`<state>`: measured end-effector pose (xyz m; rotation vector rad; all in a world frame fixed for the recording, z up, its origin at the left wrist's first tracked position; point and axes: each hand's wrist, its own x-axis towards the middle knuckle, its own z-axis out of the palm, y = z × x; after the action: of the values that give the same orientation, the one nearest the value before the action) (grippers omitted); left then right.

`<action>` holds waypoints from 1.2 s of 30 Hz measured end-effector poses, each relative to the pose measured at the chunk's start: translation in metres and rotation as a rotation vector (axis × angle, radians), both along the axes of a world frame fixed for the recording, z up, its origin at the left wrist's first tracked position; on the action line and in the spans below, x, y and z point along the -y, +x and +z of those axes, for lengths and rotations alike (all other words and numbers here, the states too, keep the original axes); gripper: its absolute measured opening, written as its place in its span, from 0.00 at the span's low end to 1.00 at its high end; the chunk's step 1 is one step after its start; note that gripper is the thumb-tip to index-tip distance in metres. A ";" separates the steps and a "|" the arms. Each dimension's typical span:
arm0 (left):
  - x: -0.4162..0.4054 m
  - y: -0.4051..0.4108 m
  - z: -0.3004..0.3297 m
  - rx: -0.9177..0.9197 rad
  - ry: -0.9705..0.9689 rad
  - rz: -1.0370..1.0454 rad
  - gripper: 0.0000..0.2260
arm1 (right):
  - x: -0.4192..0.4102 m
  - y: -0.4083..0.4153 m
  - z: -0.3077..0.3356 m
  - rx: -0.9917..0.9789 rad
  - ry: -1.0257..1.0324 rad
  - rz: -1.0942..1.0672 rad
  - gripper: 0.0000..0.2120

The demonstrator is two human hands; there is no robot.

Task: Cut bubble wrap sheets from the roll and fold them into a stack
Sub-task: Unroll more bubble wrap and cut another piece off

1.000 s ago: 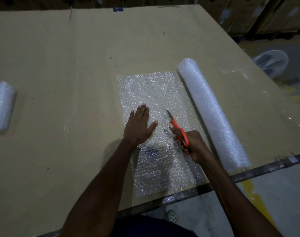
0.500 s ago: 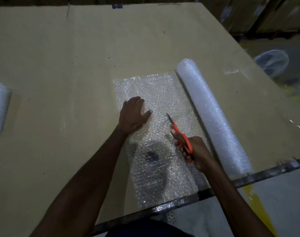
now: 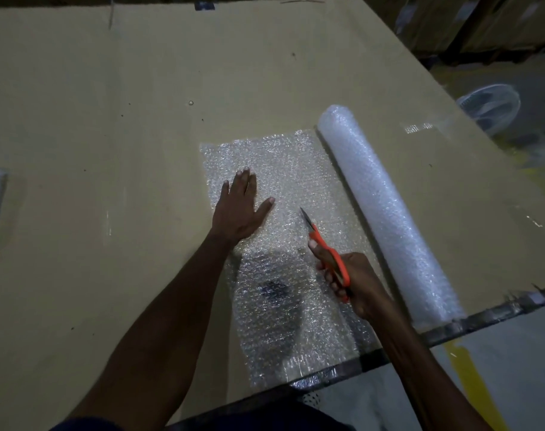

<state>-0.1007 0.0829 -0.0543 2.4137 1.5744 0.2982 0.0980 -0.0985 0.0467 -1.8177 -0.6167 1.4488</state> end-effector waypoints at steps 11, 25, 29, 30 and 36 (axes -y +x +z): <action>0.000 0.000 -0.002 0.018 -0.006 0.004 0.39 | 0.003 0.000 0.001 0.005 -0.011 0.016 0.30; 0.006 -0.005 -0.003 0.024 -0.017 0.009 0.37 | 0.008 -0.002 0.000 0.019 -0.026 0.025 0.28; 0.007 -0.005 -0.002 0.025 -0.021 0.007 0.38 | 0.001 -0.005 0.005 0.005 -0.040 0.019 0.25; 0.007 -0.005 -0.002 0.021 -0.016 0.007 0.38 | -0.001 -0.005 0.006 0.005 -0.038 0.018 0.25; 0.008 -0.005 -0.003 0.013 -0.008 0.009 0.38 | -0.001 -0.006 0.003 0.024 -0.034 0.011 0.27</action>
<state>-0.1061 0.0746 -0.0571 2.3948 1.5789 0.3083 0.0924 -0.0976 0.0495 -1.8631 -0.6181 1.4542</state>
